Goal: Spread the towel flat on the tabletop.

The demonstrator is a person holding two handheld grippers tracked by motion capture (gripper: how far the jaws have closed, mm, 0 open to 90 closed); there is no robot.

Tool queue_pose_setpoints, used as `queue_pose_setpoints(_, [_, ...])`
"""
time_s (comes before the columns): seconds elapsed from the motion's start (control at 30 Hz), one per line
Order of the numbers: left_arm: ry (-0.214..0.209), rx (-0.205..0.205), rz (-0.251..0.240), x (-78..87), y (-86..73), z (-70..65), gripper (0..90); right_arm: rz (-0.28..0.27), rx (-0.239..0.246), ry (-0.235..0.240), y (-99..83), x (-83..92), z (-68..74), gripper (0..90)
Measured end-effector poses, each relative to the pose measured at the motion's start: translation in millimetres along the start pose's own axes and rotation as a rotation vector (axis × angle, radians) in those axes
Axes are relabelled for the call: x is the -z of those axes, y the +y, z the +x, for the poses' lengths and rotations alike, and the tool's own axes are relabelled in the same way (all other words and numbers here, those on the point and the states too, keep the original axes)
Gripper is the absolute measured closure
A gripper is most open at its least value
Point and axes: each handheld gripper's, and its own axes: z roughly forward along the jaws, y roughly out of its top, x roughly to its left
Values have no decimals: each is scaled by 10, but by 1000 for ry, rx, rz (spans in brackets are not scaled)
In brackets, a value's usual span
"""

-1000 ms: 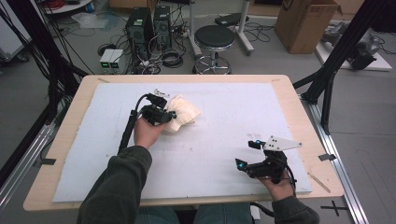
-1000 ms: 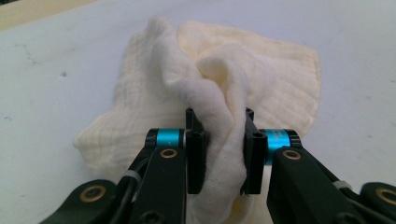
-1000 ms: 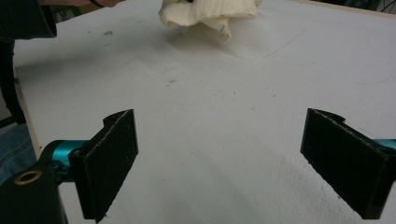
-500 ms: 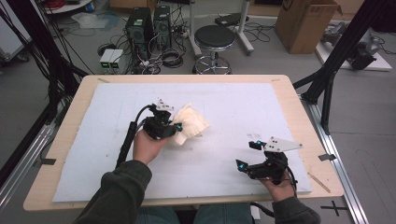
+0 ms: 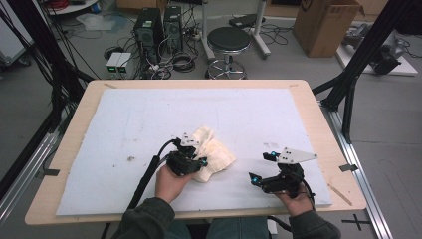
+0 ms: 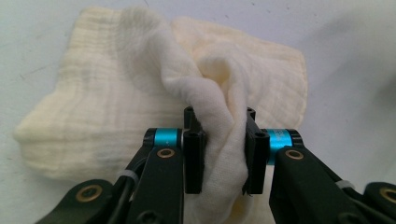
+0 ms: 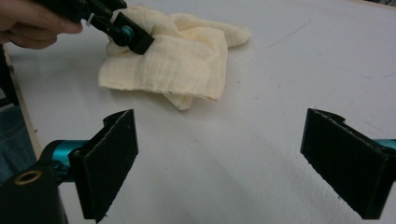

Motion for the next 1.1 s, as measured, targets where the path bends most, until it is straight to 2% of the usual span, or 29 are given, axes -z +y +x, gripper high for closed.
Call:
queue_pose_setpoints(0.1, [-11,-7,17,-43,-27,14,694,7,9,-1,-4,-12,-1,103])
queue_pose_setpoints(0.2, [-43,-24,-5,-1,-20,27,550,11,10,-3,-8,-15,1,103])
queue_pose_setpoints(0.27, [-63,-30,-24,61,-15,44,471,15,12,-4,-10,-18,0,103])
queue_pose_setpoints(0.47, [-87,-46,-80,313,-41,179,388,33,11,-5,-10,-46,11,103])
queue_pose_setpoints(0.5, [-94,-45,-90,353,-52,208,385,36,19,-3,-7,-52,11,103])
queue_pose_setpoints(0.67, [-67,-77,-110,523,-107,394,375,57,26,3,17,-110,11,103])
queue_pose_setpoints(0.77, [-50,-102,-91,556,-147,520,406,50,31,24,65,-147,26,110])
queue_pose_setpoints(0.83, [-43,-112,-77,538,-168,602,431,46,28,31,121,-178,50,110])
queue_pose_setpoints(0.93, [-42,-105,-69,476,-168,699,459,45,33,63,196,-269,62,110])
queue_pose_setpoints(1.0, [-53,-96,-70,419,-161,745,465,66,44,84,236,-351,75,180])
queue_pose_setpoints(1.1, [-62,-90,-45,301,-153,801,466,98,71,91,292,-490,92,223])
